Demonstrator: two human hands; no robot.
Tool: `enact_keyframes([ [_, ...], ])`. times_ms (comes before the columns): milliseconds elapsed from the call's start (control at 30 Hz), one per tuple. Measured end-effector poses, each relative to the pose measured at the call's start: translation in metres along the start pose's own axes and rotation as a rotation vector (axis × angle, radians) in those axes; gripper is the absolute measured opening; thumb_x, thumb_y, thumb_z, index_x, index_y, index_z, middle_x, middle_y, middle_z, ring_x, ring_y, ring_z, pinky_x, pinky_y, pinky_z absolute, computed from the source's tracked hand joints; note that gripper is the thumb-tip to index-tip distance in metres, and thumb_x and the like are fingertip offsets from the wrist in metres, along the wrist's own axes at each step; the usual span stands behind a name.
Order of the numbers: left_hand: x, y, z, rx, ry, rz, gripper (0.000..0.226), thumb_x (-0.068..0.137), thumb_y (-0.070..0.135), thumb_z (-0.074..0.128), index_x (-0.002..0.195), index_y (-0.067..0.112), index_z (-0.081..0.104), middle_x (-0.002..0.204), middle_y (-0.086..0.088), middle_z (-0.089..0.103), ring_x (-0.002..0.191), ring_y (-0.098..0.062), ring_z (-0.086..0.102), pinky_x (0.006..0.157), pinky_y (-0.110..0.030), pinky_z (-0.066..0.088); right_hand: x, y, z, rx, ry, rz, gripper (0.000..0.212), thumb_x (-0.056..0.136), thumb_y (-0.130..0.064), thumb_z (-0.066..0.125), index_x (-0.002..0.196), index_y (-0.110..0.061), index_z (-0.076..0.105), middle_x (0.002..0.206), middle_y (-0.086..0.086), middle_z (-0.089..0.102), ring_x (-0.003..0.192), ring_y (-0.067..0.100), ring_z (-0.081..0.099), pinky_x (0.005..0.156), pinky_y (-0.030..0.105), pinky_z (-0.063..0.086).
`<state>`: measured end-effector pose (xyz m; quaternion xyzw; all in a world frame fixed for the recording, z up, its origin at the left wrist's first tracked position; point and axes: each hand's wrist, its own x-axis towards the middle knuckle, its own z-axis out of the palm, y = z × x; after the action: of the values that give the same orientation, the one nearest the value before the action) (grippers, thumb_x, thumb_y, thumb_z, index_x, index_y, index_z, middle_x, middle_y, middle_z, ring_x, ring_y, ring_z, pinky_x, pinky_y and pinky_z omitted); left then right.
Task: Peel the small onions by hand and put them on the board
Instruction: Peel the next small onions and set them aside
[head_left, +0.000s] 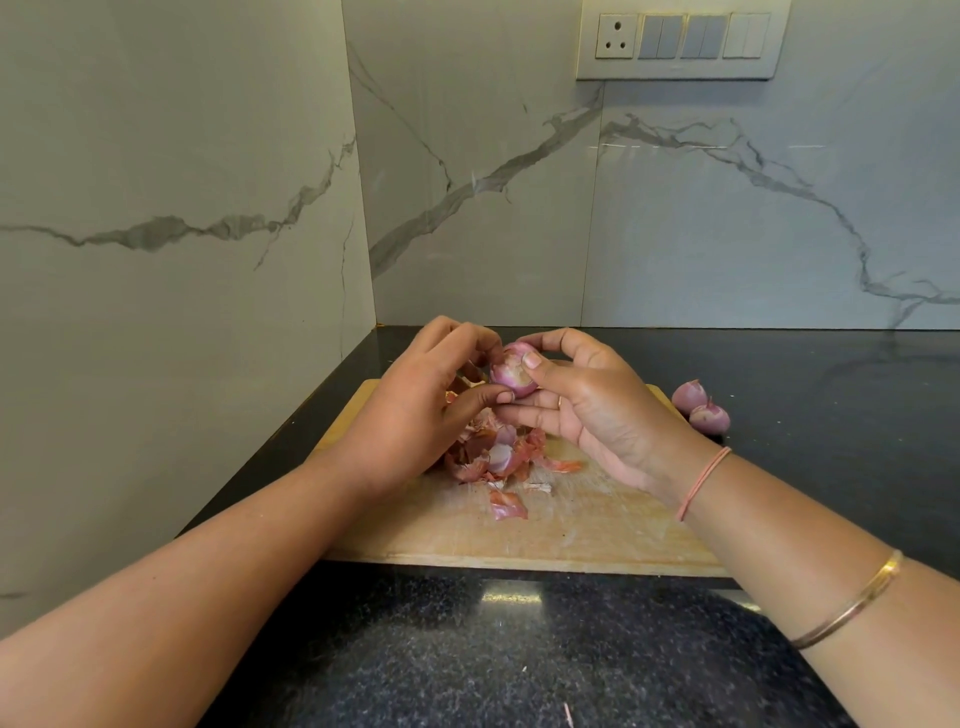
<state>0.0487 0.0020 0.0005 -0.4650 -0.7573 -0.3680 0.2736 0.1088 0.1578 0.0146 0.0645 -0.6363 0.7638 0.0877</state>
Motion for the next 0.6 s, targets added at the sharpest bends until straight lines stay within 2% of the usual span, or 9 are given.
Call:
enact_keyframes([
  [133, 0.0, -0.0008, 0.0014, -0.014, -0.005, -0.033, 0.02, 0.085, 0.019, 0.066, 0.101, 0.019, 0.054, 0.099, 0.016, 0.044, 0.096, 0.0, 0.049, 0.08, -0.018, 0.048, -0.0014, -0.0002, 0.0011, -0.035, 0.018, -0.002, 0.019, 0.095, -0.005, 0.051, 0.114, -0.003, 0.051, 0.11, 0.026, 0.063, 0.083, 0.024, 0.07, 0.081, 0.036, 0.058],
  [300, -0.0004, 0.0004, 0.0007, -0.035, 0.058, -0.095, 0.036, 0.081, 0.026, 0.07, 0.103, 0.029, 0.042, 0.101, 0.016, 0.046, 0.091, -0.005, 0.054, 0.075, -0.017, 0.049, -0.0013, -0.0009, 0.0015, -0.024, 0.027, 0.01, 0.023, 0.096, -0.007, 0.05, 0.119, -0.001, 0.049, 0.11, 0.025, 0.063, 0.081, 0.022, 0.071, 0.08, 0.035, 0.058],
  [467, -0.0002, -0.0003, -0.001, -0.028, -0.003, -0.07, 0.021, 0.083, 0.028, 0.064, 0.098, 0.032, 0.049, 0.102, 0.016, 0.043, 0.095, 0.0, 0.05, 0.078, -0.018, 0.048, -0.0011, -0.0023, 0.0014, -0.019, 0.021, 0.017, 0.023, 0.096, -0.008, 0.051, 0.118, 0.0, 0.049, 0.106, 0.025, 0.064, 0.08, 0.024, 0.072, 0.08, 0.036, 0.059],
  [600, 0.0001, -0.0031, -0.0023, -0.004, -0.034, -0.066, 0.02, 0.083, 0.029, 0.065, 0.096, 0.033, 0.05, 0.103, 0.014, 0.043, 0.094, -0.001, 0.049, 0.077, -0.021, 0.048, -0.0027, -0.0027, 0.0017, -0.054, 0.013, 0.018, 0.017, 0.096, -0.008, 0.052, 0.112, -0.003, 0.05, 0.105, 0.026, 0.064, 0.082, 0.026, 0.071, 0.079, 0.036, 0.059],
])
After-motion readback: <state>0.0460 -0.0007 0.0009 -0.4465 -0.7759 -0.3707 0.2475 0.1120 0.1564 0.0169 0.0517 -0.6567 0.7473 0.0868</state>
